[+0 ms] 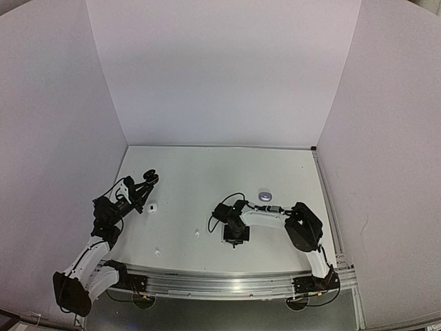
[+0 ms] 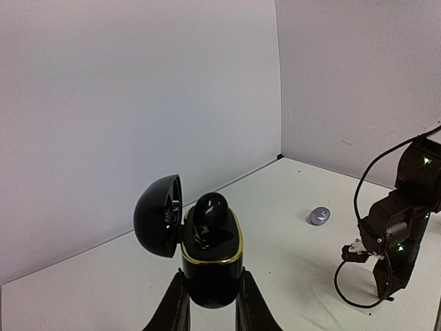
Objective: Insert the wireless bluetooth earbuds into the charging case
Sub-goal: Pick up the left earbud from the center of the board, then insert the left earbud into the left side groove of the charging case.
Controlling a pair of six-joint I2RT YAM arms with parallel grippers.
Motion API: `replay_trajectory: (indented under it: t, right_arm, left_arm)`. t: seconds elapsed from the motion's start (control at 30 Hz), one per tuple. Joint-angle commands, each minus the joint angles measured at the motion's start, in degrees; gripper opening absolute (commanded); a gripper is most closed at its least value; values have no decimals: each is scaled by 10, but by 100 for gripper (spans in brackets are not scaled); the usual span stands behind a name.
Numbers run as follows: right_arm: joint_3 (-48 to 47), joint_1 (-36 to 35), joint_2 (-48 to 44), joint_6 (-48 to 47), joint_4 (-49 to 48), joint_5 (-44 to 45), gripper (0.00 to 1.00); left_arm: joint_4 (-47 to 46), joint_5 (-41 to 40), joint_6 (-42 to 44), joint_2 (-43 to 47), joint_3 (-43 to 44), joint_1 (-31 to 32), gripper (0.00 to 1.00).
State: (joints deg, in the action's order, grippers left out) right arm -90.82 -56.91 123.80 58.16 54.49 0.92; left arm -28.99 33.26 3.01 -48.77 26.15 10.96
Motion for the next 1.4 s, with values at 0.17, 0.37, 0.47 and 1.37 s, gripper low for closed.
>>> replay_trajectory:
  t: [0.17, 0.37, 0.47, 1.37]
  right_arm:
    - [-40, 5, 14, -33, 20, 13, 0]
    - [-106, 6, -25, -53, 20, 58, 0]
    - [-158, 4, -46, -74, 17, 89, 0]
    - [-410, -111, -37, -478, -627, 45, 0]
  left_arm:
    - [-3, 3, 1, 7, 26, 0, 0]
    - [-12, 8, -3, 9, 25, 0, 0]
    - [-32, 16, -14, 11, 22, 0, 0]
    - [-170, 98, 9, -43, 66, 10, 0]
